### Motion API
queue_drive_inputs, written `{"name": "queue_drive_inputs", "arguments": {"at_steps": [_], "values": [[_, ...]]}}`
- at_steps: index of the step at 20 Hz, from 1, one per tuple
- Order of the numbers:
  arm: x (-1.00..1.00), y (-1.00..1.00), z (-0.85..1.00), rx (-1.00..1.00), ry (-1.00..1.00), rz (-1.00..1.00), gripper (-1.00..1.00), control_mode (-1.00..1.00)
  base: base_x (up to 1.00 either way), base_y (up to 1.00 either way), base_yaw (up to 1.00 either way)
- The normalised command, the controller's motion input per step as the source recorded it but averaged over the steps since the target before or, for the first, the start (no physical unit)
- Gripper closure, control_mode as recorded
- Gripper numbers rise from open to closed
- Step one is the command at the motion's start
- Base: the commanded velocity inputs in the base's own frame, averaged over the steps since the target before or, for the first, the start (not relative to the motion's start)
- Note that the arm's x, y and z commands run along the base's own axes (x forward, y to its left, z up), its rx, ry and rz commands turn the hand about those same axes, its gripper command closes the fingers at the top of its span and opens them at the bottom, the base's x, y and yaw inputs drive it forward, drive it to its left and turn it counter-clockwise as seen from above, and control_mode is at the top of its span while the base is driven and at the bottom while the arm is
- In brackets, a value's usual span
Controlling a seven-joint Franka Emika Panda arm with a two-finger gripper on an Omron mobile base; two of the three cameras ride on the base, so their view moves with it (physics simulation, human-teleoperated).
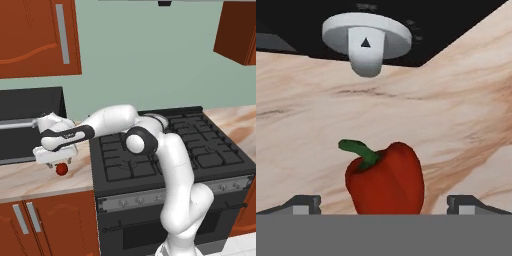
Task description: Put the bell pepper and squash in the pan. Then turn on the rear center burner and set the heat to medium.
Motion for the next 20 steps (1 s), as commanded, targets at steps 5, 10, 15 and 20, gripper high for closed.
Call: {"name": "queue_drive_inputs", "arguments": {"at_steps": [5,10,15,20], "values": [[-0.13,-0.05,-0.27,0.00,0.07,0.00,-1.00,-1.00,0.00,0.00,0.00],[0.00,-0.06,-0.23,0.00,0.05,0.00,-1.00,-1.00,0.00,0.00,0.00],[0.00,0.00,0.00,0.00,0.00,0.00,1.00,-1.00,0.00,0.00,0.00],[0.00,0.00,0.00,0.00,0.00,0.00,1.00,-1.00,0.00,0.00,0.00]]}}
